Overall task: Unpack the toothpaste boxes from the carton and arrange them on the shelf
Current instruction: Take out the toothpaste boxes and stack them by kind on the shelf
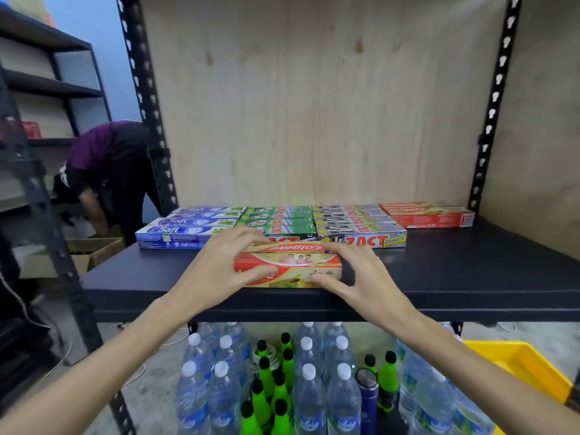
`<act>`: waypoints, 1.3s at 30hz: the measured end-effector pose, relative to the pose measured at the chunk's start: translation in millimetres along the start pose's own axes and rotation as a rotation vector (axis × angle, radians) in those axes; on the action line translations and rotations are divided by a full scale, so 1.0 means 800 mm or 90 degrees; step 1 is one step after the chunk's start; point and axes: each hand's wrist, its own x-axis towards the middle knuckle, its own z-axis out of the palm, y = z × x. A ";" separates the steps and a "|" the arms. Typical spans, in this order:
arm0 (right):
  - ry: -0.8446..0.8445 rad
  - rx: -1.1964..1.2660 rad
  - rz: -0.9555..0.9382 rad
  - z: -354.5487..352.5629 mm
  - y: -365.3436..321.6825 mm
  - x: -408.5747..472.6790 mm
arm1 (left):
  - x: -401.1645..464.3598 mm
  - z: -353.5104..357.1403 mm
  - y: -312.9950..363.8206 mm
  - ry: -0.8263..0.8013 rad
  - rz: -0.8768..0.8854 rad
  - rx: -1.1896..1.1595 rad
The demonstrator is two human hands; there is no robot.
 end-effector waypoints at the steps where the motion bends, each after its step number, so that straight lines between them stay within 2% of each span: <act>1: 0.001 0.005 0.008 0.000 0.000 0.001 | -0.008 -0.001 -0.007 0.005 -0.013 0.001; 4: -0.019 0.009 0.011 -0.004 0.003 0.006 | -0.031 0.003 -0.017 0.006 -0.031 0.008; 8: -0.034 0.003 0.018 -0.027 0.018 -0.001 | -0.024 0.008 -0.006 0.004 0.001 0.033; 12: -0.022 -0.019 0.061 -0.076 0.054 -0.026 | 0.009 0.017 0.021 -0.062 0.057 0.078; 18: -0.013 -0.052 0.097 -0.155 0.109 -0.066 | 0.062 0.073 0.087 -0.118 0.131 0.060; 21: -0.015 -0.073 0.140 -0.190 0.138 -0.082 | 0.088 0.100 0.116 -0.139 0.143 0.005; 27: -0.028 -0.091 0.177 -0.222 0.174 -0.085 | 0.130 0.126 0.137 -0.218 0.074 -0.120; 33: -0.008 -0.066 0.166 -0.228 0.191 -0.071 | 0.147 0.138 0.135 -0.241 -0.030 -0.235; 36: 0.011 -0.059 0.142 -0.227 0.192 -0.071 | 0.148 0.149 0.138 -0.223 -0.073 -0.256; 39: 0.028 -0.075 0.128 -0.226 0.195 -0.071 | 0.144 0.159 0.147 -0.170 -0.069 -0.260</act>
